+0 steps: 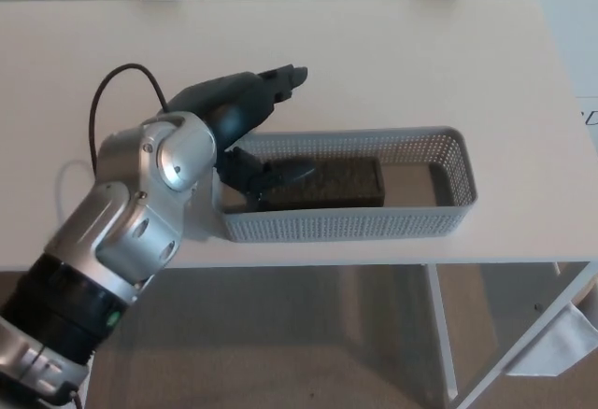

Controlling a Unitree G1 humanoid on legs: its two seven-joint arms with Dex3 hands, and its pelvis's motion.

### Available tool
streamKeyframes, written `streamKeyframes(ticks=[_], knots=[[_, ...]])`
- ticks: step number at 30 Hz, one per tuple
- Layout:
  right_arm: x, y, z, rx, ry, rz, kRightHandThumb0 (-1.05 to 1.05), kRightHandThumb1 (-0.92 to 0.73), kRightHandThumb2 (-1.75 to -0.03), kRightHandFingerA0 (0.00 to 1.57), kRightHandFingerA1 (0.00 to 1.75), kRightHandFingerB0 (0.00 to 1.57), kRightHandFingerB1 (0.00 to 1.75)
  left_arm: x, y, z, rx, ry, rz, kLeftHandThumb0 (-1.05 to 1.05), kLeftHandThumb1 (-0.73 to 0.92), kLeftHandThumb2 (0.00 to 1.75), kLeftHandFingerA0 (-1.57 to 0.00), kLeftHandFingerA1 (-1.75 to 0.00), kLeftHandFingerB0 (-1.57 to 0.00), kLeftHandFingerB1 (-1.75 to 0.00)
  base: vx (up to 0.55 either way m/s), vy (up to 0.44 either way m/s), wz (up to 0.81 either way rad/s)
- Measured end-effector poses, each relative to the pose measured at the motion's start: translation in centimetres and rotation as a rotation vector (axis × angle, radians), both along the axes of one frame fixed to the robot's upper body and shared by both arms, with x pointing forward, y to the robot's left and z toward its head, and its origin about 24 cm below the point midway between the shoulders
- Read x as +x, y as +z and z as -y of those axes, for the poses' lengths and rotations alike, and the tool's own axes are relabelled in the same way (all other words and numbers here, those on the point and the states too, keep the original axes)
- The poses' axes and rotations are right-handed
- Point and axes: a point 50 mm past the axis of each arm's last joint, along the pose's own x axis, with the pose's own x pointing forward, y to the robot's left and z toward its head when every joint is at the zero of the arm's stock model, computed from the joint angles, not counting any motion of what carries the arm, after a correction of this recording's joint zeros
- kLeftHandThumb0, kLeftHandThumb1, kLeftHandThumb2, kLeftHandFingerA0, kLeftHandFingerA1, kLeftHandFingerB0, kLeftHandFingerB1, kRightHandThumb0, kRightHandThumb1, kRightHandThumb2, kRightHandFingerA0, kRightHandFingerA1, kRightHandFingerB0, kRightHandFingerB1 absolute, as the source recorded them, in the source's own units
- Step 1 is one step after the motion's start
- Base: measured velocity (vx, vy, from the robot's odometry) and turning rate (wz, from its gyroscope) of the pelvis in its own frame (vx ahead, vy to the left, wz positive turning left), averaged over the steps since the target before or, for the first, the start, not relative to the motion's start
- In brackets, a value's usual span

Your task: The robot walks towards a desk on which an eraser is kept on the left hand side and a container is kept on the right hand side. The robot picks up the eraser using its left hand and places it in the container.

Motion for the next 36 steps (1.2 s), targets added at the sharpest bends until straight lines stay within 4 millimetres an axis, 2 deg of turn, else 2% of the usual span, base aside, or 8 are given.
streamKeyframes(ticks=[12,14,15,18,21,22,29,36], knots=[[0.2,0.0,-0.1,0.0,0.014,-0.003,-0.45,-0.56,-0.57,0.81,0.51,0.69,0.48,-3.4,4.5,0.7,-0.254,-0.132,0.123,-0.9,0.64,1.0,-0.1,-0.16,-0.1,-0.31,0.0,0.0,0.0],[0.4,0.0,-0.1,0.0,0.016,0.0,-0.46,-0.55,-0.57,0.83,0.51,0.7,0.48,-4.1,5.0,0.5,-0.302,-0.156,0.127,-0.39,0.32,0.97,0.0,-0.48,0.0,-0.47,0.0,0.0,0.0],[0.4,0.0,-0.2,0.0,0.016,0.001,-0.45,-0.55,-0.56,0.81,0.51,0.71,0.48,-4.3,5.2,0.4,-0.319,-0.163,0.125,-0.9,0.77,0.64,-0.21,-0.28,-0.23,-0.3,0.0,0.0,0.0],[0.4,0.0,-0.2,0.0,0.017,0.001,-0.44,-0.56,-0.56,0.83,0.51,0.71,0.48,-4.8,5.2,0.0,-0.366,-0.179,0.104,-0.92,0.83,0.66,-0.22,-0.28,-0.24,-0.28,0.0,0.0,0.0],[0.4,0.0,-0.2,0.0,0.017,0.001,-0.49,-0.55,-0.56,0.86,0.53,0.69,0.49,-5.3,4.7,-0.6,-0.408,-0.185,0.061,-0.92,0.76,1.19,-0.2,-0.43,-0.17,-0.4,0.0,0.0,0.0],[0.4,0.0,-0.2,0.0,0.017,0.001,-0.49,-0.54,-0.57,0.87,0.53,0.7,0.49,-5.5,4.5,-0.8,-0.419,-0.186,0.047,-1.04,0.92,0.79,-0.3,-0.33,-0.26,-0.3,0.0,0.0,0.0],[0.4,0.0,-0.2,0.001,0.017,0.0,-0.44,-0.55,-0.57,0.82,0.5,0.71,0.48,-7.2,1.5,-3.0,-0.519,-0.157,-0.116,-0.82,0.92,0.72,-0.82,-0.47,-0.66,-0.41,0.0,0.0,0.0],[0.3,-0.1,-0.3,0.002,0.02,-0.004,-0.44,-0.55,-0.57,0.82,0.5,0.71,0.48,-10.1,-1.9,-6.4,-0.65,-0.04,-0.259,-0.82,0.92,0.72,-0.82,-0.47,-0.66,-0.41,0.0,0.0,0.0]])
